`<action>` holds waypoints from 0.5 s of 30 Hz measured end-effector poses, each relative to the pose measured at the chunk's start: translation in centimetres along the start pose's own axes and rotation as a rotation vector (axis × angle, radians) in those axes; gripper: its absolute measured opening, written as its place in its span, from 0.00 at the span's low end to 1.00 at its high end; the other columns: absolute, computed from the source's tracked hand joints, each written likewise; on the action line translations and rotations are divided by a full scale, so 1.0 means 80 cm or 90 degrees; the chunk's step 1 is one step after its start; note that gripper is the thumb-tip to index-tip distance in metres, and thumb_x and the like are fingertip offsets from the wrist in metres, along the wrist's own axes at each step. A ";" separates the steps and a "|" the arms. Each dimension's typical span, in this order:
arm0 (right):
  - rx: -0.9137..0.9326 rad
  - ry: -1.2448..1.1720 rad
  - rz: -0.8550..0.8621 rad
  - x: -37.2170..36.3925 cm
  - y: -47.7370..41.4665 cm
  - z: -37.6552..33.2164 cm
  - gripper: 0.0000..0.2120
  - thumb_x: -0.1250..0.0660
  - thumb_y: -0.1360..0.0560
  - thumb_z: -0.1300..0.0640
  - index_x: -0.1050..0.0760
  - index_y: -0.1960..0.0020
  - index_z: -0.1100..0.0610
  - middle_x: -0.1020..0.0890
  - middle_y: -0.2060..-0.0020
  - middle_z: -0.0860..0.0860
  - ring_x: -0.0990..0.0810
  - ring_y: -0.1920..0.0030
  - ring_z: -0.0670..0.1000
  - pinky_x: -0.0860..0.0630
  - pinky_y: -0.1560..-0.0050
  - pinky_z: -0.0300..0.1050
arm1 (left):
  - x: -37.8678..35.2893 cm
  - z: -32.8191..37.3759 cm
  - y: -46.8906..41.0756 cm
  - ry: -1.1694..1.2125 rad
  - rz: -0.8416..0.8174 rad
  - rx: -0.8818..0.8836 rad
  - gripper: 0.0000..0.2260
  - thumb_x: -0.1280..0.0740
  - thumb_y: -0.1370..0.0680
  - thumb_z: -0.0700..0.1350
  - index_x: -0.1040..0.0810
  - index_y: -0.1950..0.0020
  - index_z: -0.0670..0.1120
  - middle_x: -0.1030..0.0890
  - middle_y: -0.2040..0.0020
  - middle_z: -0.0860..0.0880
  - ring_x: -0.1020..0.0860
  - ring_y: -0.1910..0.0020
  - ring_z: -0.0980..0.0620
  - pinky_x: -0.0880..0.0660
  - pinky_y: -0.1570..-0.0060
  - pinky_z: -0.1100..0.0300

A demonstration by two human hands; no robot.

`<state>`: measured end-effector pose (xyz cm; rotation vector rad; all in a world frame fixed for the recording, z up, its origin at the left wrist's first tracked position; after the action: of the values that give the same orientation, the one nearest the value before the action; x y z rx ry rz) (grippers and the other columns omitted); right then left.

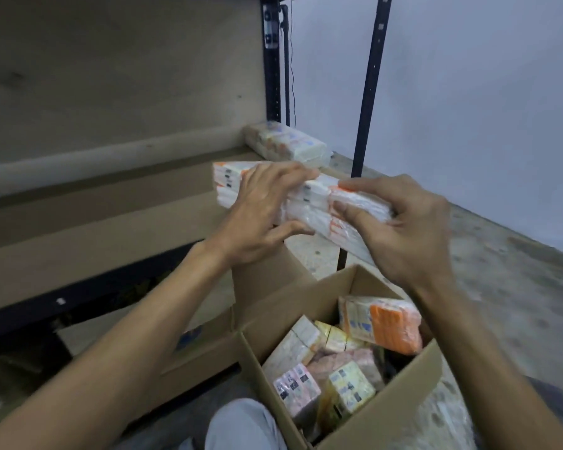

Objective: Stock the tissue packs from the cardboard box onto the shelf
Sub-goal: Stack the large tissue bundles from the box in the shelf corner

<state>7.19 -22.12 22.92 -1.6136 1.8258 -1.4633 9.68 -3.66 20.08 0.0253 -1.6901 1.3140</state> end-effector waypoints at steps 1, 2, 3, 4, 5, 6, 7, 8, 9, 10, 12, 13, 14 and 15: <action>0.009 -0.011 0.011 -0.015 -0.005 -0.002 0.11 0.27 0.29 0.53 0.17 0.47 0.53 0.23 0.55 0.34 0.23 0.54 0.41 0.29 0.50 0.33 | 0.009 -0.014 0.003 -0.021 -0.008 0.005 0.28 0.39 0.24 0.62 0.37 0.30 0.50 0.30 0.33 0.45 0.32 0.34 0.47 0.39 0.35 0.53; 0.018 -0.020 0.018 -0.032 -0.009 -0.003 0.11 0.26 0.29 0.54 0.17 0.47 0.53 0.19 0.54 0.39 0.22 0.54 0.44 0.27 0.49 0.38 | 0.017 -0.028 0.006 -0.035 -0.019 0.012 0.27 0.39 0.24 0.62 0.37 0.29 0.49 0.30 0.33 0.44 0.33 0.34 0.46 0.39 0.34 0.53; 0.026 -0.028 0.018 -0.051 -0.013 -0.005 0.11 0.26 0.29 0.54 0.17 0.47 0.54 0.17 0.53 0.43 0.21 0.52 0.47 0.25 0.49 0.43 | 0.024 -0.043 0.011 -0.045 -0.032 0.022 0.27 0.39 0.23 0.61 0.37 0.29 0.49 0.30 0.33 0.44 0.33 0.33 0.46 0.39 0.34 0.53; 0.031 -0.036 0.015 -0.071 -0.016 -0.006 0.11 0.27 0.29 0.54 0.17 0.47 0.54 0.16 0.52 0.47 0.20 0.51 0.49 0.25 0.48 0.47 | 0.029 -0.057 0.017 -0.052 -0.046 0.034 0.27 0.38 0.23 0.60 0.37 0.29 0.49 0.30 0.32 0.45 0.33 0.33 0.47 0.39 0.33 0.53; 0.032 -0.046 0.014 -0.090 -0.018 -0.007 0.11 0.27 0.29 0.55 0.17 0.47 0.54 0.15 0.52 0.48 0.20 0.51 0.50 0.25 0.48 0.50 | 0.034 -0.072 0.024 -0.058 -0.060 0.049 0.27 0.37 0.23 0.59 0.37 0.29 0.48 0.31 0.32 0.45 0.34 0.32 0.47 0.39 0.33 0.53; 0.030 -0.057 0.015 -0.110 -0.019 -0.008 0.10 0.26 0.29 0.56 0.17 0.47 0.54 0.15 0.53 0.48 0.20 0.52 0.51 0.25 0.48 0.52 | 0.038 -0.087 0.032 -0.063 -0.075 0.066 0.26 0.38 0.23 0.59 0.37 0.29 0.48 0.31 0.32 0.46 0.34 0.32 0.47 0.39 0.33 0.53; 0.028 -0.067 0.018 -0.128 -0.020 -0.010 0.10 0.26 0.29 0.57 0.16 0.48 0.54 0.15 0.53 0.49 0.20 0.53 0.51 0.24 0.49 0.53 | 0.041 -0.101 0.042 -0.070 -0.088 0.081 0.26 0.38 0.23 0.60 0.37 0.29 0.48 0.31 0.32 0.46 0.34 0.32 0.46 0.39 0.32 0.53; 0.025 -0.073 0.017 -0.147 -0.019 -0.012 0.09 0.26 0.30 0.57 0.16 0.49 0.54 0.15 0.54 0.49 0.21 0.54 0.51 0.24 0.51 0.53 | 0.043 -0.115 0.052 -0.078 -0.102 0.095 0.27 0.40 0.23 0.61 0.36 0.30 0.48 0.31 0.32 0.46 0.33 0.32 0.46 0.38 0.32 0.52; 0.023 -0.075 0.013 -0.165 -0.018 -0.014 0.09 0.26 0.30 0.58 0.16 0.50 0.54 0.15 0.54 0.49 0.22 0.55 0.50 0.24 0.53 0.52 | 0.045 -0.128 0.063 -0.084 -0.119 0.108 0.28 0.41 0.23 0.63 0.36 0.30 0.48 0.31 0.32 0.46 0.33 0.32 0.46 0.38 0.32 0.51; 0.019 -0.078 0.003 -0.183 -0.016 -0.016 0.08 0.27 0.30 0.58 0.16 0.51 0.55 0.14 0.55 0.49 0.22 0.55 0.49 0.24 0.53 0.52 | 0.046 -0.139 0.074 -0.088 -0.137 0.124 0.28 0.42 0.23 0.64 0.37 0.29 0.48 0.31 0.31 0.46 0.33 0.32 0.46 0.37 0.32 0.49; 0.008 -0.077 -0.026 -0.216 -0.013 -0.015 0.07 0.28 0.28 0.57 0.16 0.51 0.55 0.14 0.55 0.50 0.23 0.54 0.51 0.24 0.53 0.53 | 0.050 -0.161 0.093 -0.085 -0.166 0.167 0.28 0.41 0.23 0.64 0.38 0.29 0.49 0.32 0.30 0.47 0.33 0.31 0.47 0.37 0.32 0.48; 0.005 -0.073 -0.044 -0.231 -0.011 -0.016 0.07 0.29 0.27 0.56 0.17 0.50 0.54 0.15 0.55 0.50 0.23 0.53 0.53 0.25 0.52 0.53 | 0.052 -0.171 0.102 -0.079 -0.173 0.188 0.28 0.40 0.24 0.63 0.38 0.29 0.50 0.33 0.30 0.48 0.34 0.31 0.48 0.37 0.31 0.49; 0.003 -0.068 -0.062 -0.245 -0.010 -0.017 0.08 0.31 0.26 0.54 0.17 0.49 0.54 0.15 0.54 0.50 0.23 0.52 0.55 0.26 0.50 0.53 | 0.055 -0.179 0.108 -0.075 -0.178 0.207 0.28 0.38 0.24 0.61 0.38 0.28 0.51 0.34 0.29 0.49 0.35 0.30 0.50 0.38 0.30 0.50; 0.005 -0.060 -0.079 -0.256 -0.010 -0.019 0.09 0.32 0.25 0.53 0.17 0.48 0.54 0.15 0.53 0.49 0.23 0.51 0.56 0.28 0.49 0.53 | 0.057 -0.187 0.114 -0.074 -0.185 0.226 0.27 0.35 0.24 0.59 0.39 0.28 0.52 0.35 0.28 0.50 0.37 0.29 0.52 0.38 0.30 0.52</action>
<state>13.17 -3.55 16.36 -1.7876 1.6943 -1.4176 12.13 13.79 15.83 0.5435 -1.4617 1.3912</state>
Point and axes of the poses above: each hand's wrist, its own y-axis away from the middle knuckle, its own x-axis out of the back of the hand, z = x × y, the point moved 6 cm from there along -y, towards the middle knuckle
